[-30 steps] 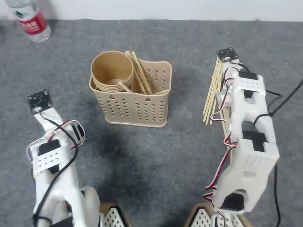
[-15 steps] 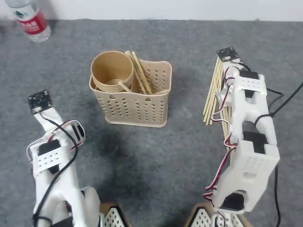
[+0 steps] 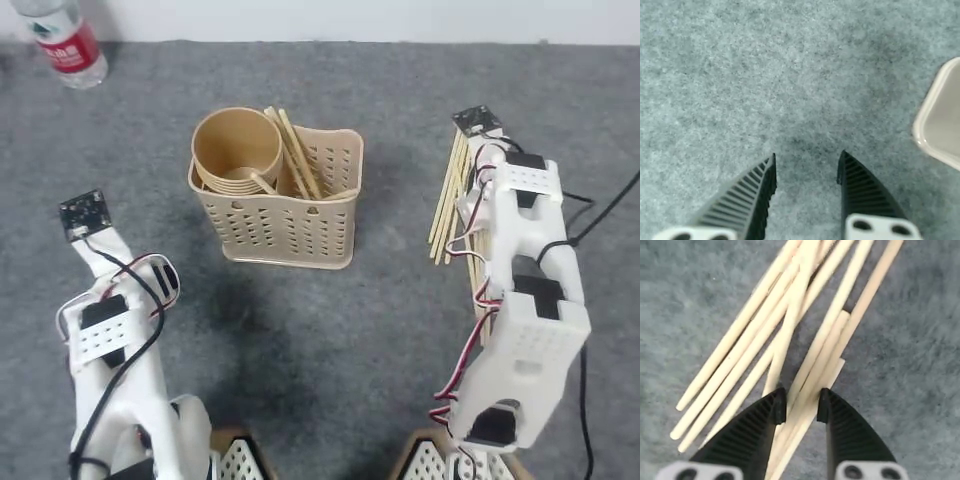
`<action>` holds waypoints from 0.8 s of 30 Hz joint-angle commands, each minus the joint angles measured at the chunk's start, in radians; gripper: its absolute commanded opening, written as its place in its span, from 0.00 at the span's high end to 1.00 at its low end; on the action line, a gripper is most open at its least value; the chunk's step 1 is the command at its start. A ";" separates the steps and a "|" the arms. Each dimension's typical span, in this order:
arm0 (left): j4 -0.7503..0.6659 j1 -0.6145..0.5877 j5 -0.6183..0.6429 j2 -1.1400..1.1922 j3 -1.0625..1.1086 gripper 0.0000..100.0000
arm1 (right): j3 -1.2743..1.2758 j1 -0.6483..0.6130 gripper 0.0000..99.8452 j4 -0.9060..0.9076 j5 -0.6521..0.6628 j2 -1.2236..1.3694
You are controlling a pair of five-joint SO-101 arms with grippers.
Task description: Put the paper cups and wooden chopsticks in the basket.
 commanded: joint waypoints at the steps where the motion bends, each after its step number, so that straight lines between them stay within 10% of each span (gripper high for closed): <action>1: -0.020 0.009 0.008 -0.003 -0.005 0.81 | -0.023 -0.019 0.91 0.007 0.023 0.001; 24: -0.020 0.009 0.008 -0.003 -0.005 0.81 | -0.204 0.002 0.99 0.179 0.020 -0.002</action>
